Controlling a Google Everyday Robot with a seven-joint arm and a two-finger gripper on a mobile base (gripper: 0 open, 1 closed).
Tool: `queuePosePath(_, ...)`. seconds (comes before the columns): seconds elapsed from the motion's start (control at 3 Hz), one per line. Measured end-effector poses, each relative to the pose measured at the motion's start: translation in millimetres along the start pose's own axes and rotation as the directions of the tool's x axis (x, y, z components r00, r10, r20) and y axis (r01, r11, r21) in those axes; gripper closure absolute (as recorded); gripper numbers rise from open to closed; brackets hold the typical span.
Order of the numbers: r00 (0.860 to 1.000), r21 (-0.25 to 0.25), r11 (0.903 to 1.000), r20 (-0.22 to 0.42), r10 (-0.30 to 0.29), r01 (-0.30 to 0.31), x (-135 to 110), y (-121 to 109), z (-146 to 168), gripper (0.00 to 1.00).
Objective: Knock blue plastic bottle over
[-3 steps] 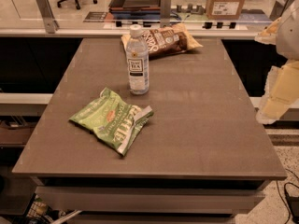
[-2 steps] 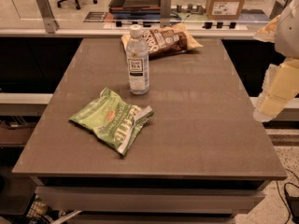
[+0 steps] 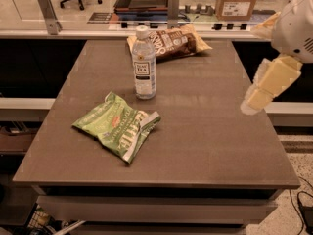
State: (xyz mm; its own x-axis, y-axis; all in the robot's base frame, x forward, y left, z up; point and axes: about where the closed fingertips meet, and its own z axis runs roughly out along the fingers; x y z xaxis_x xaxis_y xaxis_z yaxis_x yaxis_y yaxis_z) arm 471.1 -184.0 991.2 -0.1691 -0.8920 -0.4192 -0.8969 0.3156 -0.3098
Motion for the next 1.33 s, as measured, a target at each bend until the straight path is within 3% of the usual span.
queuePosePath(0.33,0.991,-0.005,0.9997,0.131,0.022,-0.022,-20,-13,16,0.00)
queuePosePath(0.67,0.965,-0.016,0.9993,0.259,0.037,-0.034,-39,-22,33,0.00)
queuePosePath(1.33,0.865,-0.028,0.9992,0.501,0.038,-0.028,-86,-37,76,0.00)
